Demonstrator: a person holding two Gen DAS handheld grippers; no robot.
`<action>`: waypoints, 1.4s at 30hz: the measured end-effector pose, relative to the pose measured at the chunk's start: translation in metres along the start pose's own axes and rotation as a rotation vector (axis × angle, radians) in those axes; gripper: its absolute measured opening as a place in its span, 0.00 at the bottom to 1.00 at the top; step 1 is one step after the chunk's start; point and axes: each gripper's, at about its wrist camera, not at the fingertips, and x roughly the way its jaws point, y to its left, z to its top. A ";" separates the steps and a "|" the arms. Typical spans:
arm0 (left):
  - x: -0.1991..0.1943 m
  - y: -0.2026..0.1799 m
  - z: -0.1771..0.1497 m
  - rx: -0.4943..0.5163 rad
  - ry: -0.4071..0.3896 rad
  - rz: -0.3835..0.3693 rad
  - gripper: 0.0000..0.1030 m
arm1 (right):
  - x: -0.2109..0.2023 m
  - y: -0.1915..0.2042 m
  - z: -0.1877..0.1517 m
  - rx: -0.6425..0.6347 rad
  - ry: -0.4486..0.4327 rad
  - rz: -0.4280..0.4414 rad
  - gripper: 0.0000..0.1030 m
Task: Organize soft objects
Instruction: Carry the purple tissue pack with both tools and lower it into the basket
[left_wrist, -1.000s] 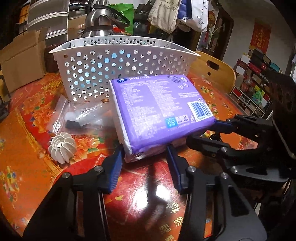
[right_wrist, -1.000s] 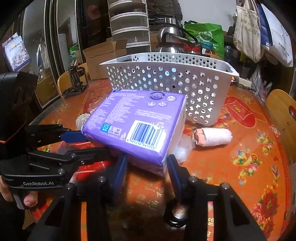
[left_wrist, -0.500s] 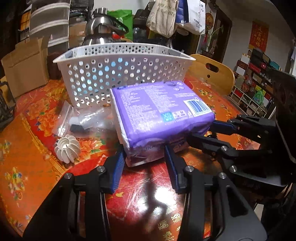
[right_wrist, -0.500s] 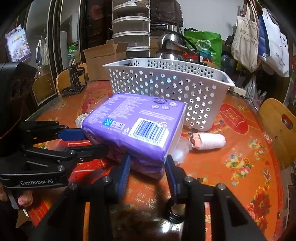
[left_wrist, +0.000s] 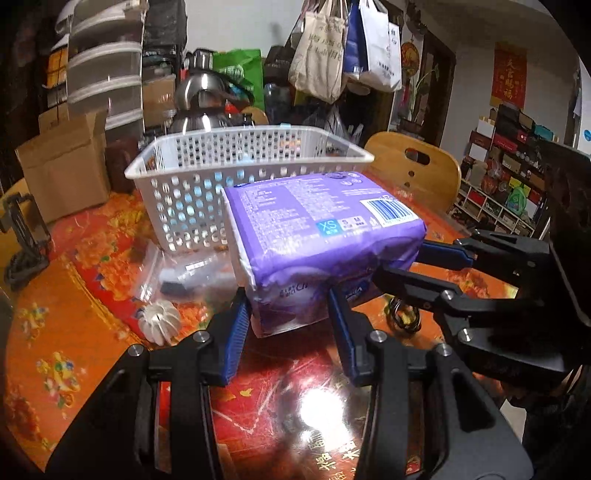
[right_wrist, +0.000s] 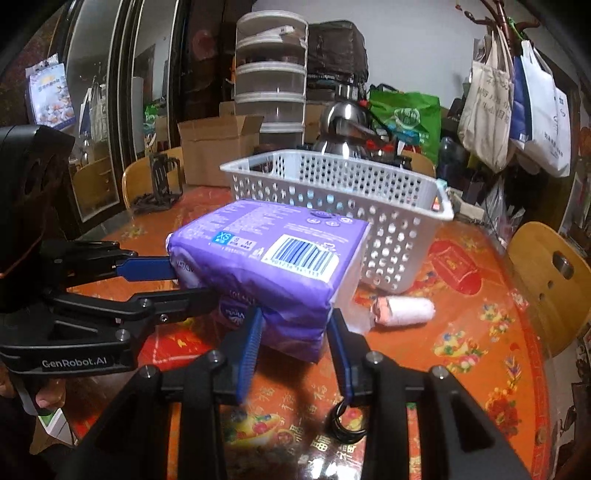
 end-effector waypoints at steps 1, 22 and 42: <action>-0.005 -0.001 0.003 0.002 -0.009 0.001 0.39 | -0.005 0.001 0.004 -0.004 -0.015 -0.004 0.34; -0.030 -0.001 0.112 0.054 -0.110 0.022 0.39 | -0.031 -0.035 0.105 0.021 -0.141 -0.005 0.34; 0.034 0.039 0.171 0.035 -0.105 0.019 0.39 | 0.017 -0.058 0.147 0.026 -0.132 -0.027 0.33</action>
